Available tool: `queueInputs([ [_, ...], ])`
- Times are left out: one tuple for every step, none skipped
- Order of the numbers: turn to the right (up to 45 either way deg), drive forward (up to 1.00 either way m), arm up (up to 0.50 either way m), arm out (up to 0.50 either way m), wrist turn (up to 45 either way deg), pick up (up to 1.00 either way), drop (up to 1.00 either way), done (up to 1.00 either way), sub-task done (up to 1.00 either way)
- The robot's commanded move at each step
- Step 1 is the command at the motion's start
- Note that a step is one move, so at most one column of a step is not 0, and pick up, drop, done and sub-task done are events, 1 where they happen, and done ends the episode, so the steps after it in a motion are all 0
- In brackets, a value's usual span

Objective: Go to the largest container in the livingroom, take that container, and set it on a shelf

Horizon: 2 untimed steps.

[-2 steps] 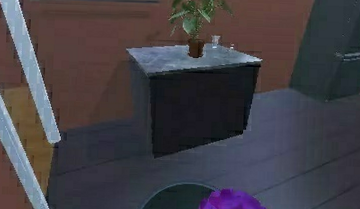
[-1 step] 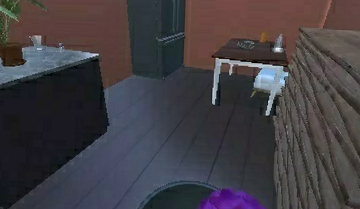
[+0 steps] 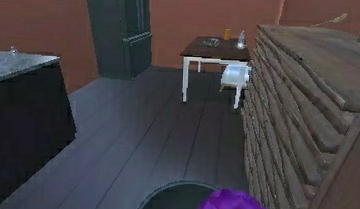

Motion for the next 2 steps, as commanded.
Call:
queueInputs([
  [0.0,0.0,0.0,0.4,0.0,0.0,0.0,0.0,0.0],
  [0.0,0.0,0.0,0.0,45.0,0.0,0.0,0.0,0.0],
])
